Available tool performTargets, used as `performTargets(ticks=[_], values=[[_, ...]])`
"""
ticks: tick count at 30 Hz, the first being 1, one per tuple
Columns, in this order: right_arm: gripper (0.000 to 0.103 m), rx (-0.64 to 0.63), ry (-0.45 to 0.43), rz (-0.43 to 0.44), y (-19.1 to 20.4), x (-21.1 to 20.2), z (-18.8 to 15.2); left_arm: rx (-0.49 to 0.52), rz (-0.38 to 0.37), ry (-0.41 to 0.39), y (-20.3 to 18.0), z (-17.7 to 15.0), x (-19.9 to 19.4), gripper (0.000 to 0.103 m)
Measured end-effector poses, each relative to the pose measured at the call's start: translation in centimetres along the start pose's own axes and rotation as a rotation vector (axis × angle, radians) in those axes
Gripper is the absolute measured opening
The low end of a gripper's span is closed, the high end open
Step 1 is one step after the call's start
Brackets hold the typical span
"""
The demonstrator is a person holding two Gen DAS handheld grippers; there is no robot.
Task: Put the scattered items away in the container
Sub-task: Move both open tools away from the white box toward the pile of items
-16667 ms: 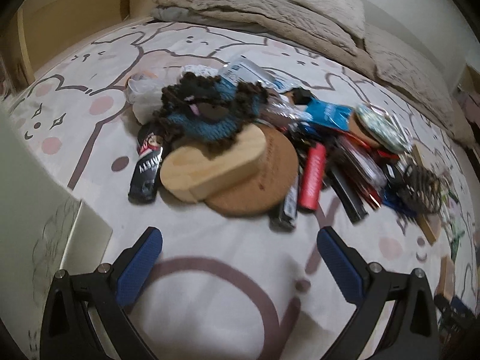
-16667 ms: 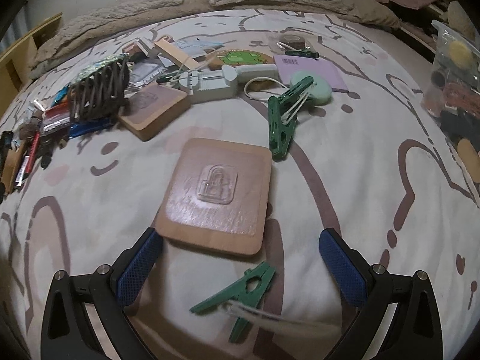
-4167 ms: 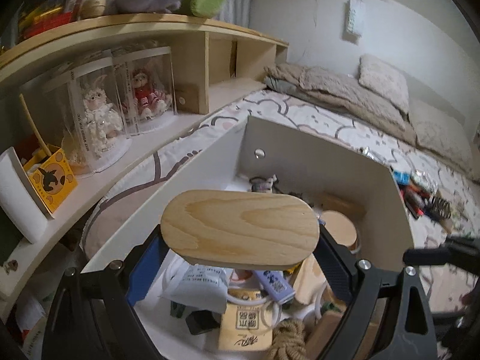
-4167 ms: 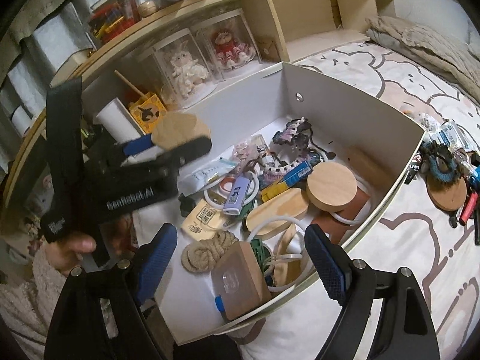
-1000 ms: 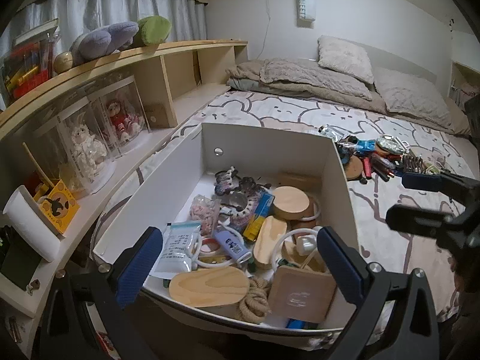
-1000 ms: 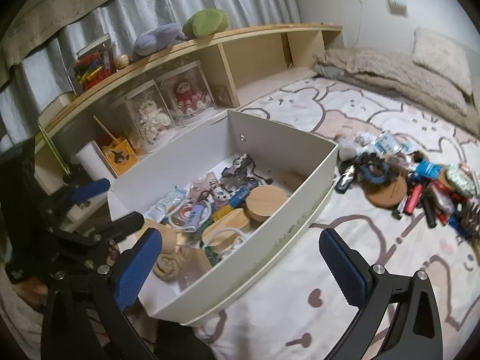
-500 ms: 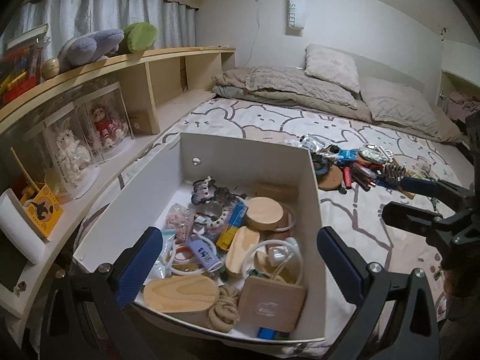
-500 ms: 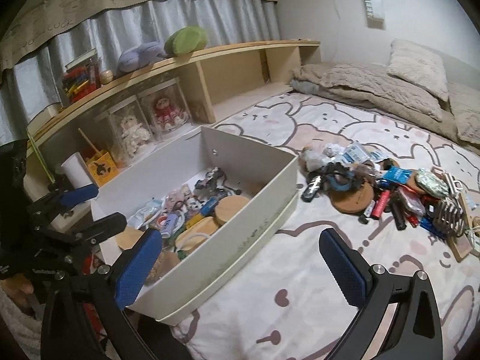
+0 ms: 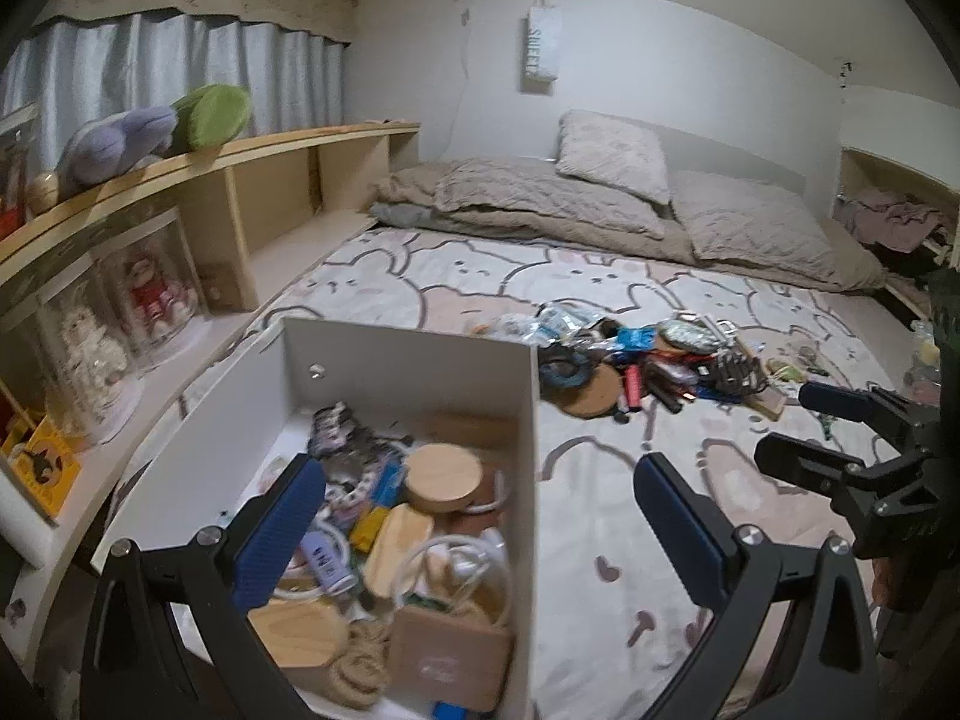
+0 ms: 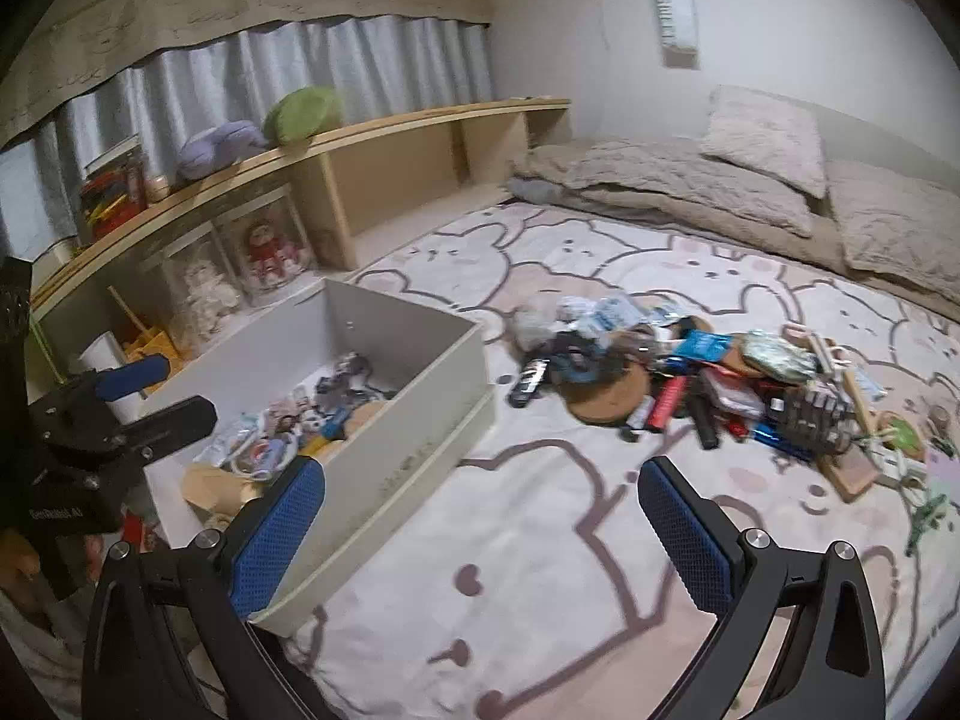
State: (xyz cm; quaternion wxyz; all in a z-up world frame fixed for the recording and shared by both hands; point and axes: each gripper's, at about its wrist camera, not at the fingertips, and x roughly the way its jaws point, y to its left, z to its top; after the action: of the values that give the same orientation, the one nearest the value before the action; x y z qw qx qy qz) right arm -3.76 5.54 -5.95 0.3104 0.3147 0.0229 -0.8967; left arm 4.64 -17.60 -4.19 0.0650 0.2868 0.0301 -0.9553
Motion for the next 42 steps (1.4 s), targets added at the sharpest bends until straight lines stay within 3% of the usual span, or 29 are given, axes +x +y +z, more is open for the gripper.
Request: performTargets(ticks=[23, 42], values=[[0.103, 0.119, -0.079, -0.239, -8.6, -7.0, -1.6, 0.032, -0.171, -0.037, -7.2, 2.7, 0.8, 0.103], [0.103, 0.173, -0.120, -0.365, -13.1, -10.1, -3.5, 0.073, -0.225, -0.028, -11.6, 2.5, 2.3, 0.103]])
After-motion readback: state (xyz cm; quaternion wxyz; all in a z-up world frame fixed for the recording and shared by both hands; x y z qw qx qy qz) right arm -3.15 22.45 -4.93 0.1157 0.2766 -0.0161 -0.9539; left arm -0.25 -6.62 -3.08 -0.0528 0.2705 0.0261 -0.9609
